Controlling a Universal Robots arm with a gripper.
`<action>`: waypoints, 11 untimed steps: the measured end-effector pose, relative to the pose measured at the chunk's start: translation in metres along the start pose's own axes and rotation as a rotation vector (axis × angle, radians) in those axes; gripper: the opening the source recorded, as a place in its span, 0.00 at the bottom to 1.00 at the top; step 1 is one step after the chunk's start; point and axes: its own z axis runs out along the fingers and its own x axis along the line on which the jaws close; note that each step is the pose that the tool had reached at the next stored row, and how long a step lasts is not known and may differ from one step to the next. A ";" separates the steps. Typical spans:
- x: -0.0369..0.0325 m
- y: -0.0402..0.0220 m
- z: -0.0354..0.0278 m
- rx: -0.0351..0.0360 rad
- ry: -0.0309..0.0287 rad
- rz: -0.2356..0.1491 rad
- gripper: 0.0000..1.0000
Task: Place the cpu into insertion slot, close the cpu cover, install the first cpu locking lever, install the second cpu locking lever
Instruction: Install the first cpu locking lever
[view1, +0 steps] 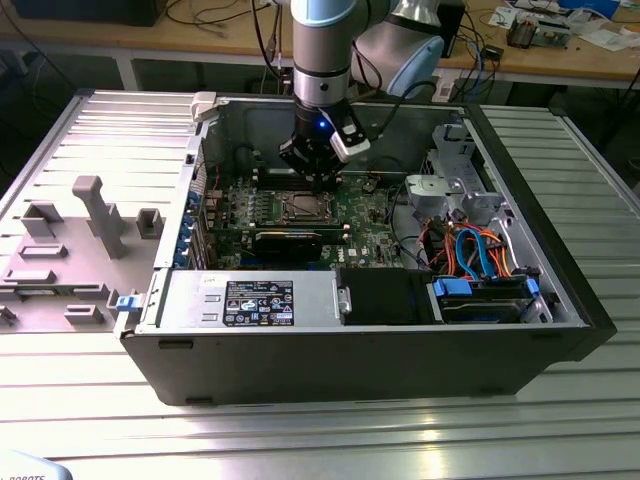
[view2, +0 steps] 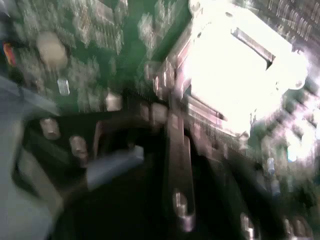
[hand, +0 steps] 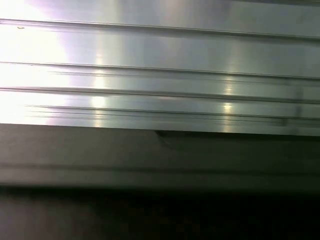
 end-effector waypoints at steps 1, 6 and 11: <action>0.0001 -0.0001 0.0002 0.0005 0.0003 0.000 0.11; 0.0000 0.0000 0.0004 0.0004 0.0004 0.000 0.11; -0.0003 0.0003 -0.0059 0.0021 0.0002 0.000 0.11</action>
